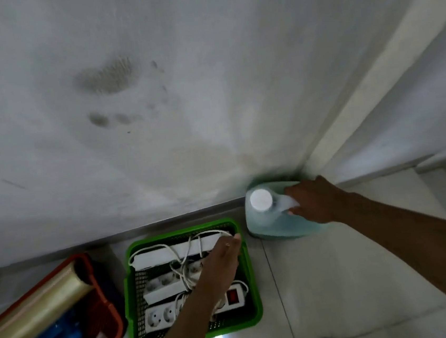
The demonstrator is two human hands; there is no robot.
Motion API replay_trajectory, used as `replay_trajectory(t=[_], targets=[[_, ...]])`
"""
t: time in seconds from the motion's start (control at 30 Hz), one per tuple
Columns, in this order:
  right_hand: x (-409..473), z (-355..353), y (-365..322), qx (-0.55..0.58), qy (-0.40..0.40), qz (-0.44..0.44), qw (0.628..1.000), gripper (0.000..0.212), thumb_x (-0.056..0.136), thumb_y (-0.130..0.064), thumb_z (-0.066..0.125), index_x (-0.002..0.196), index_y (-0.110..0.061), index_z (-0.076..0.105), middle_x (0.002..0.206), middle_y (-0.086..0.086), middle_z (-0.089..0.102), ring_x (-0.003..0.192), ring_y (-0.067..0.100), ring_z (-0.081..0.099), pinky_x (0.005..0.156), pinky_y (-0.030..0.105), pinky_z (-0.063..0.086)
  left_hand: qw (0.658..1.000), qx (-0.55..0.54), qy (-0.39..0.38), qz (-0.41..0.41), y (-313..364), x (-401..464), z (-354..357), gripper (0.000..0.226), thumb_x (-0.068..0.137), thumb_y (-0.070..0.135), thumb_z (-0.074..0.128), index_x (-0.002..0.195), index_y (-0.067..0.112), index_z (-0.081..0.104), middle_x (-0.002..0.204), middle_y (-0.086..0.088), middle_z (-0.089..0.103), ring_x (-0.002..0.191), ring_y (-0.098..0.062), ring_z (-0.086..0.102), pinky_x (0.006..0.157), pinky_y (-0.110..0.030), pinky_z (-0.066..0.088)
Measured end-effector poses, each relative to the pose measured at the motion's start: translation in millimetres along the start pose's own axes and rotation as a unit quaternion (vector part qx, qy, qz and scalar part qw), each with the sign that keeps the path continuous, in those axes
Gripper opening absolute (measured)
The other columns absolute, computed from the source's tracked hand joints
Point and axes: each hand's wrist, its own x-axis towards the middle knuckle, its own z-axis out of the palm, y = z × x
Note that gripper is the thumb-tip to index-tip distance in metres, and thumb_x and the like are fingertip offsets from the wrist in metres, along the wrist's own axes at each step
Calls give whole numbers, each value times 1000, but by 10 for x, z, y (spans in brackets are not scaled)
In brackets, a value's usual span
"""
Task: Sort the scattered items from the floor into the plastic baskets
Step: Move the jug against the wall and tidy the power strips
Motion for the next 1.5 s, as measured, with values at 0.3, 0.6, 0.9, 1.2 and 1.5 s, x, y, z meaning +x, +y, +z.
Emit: replay_trajectory(t=[0.3, 0.6, 0.9, 1.2, 1.5], targets=[[369, 33, -380, 5, 76, 198, 977, 47, 88, -26, 53, 134, -32, 47, 136, 2, 48, 129, 30, 37, 104, 59, 26, 936, 271, -75, 214, -86, 506, -41, 87, 85, 46, 58, 149, 19, 6, 155, -8, 27, 135, -24, 38, 106, -28, 32], [449, 515, -340, -44, 423, 154, 892, 14, 78, -17, 56, 84, -26, 64, 79, -3, 49, 92, 25, 52, 73, 36, 24, 886, 162, 83, 426, -419, 1147, 523, 97, 76, 47, 68, 145, 16, 6, 142, -7, 40, 124, -21, 48, 94, -26, 41], [162, 970, -829, 66, 433, 152, 886, 72, 76, -14, 61, 142, -21, 33, 150, 10, 25, 143, 31, 16, 115, 58, 6, 859, 354, 36, 368, -675, 807, -99, 79, 88, 42, 56, 146, 17, 9, 151, -16, 28, 134, -29, 37, 109, -35, 34], [-126, 2279, -1987, -93, 409, -204, 885, 35, 86, -51, 46, 102, -22, 58, 94, 4, 62, 84, 20, 58, 82, 40, 48, 623, 636, 101, 444, -2462, 12, -1130, 40, 85, 59, 35, 98, 32, 61, 97, 7, 66, 82, -12, 64, 67, -19, 49], [104, 2697, -2261, -223, 278, -364, 861, 20, 87, -38, 49, 80, -19, 50, 56, 0, 57, 44, 20, 49, 53, 23, 44, 514, 718, 77, 464, -3184, 196, -1536, 17, 79, 39, 46, 91, 29, 54, 92, 4, 66, 73, -12, 64, 57, -19, 51]])
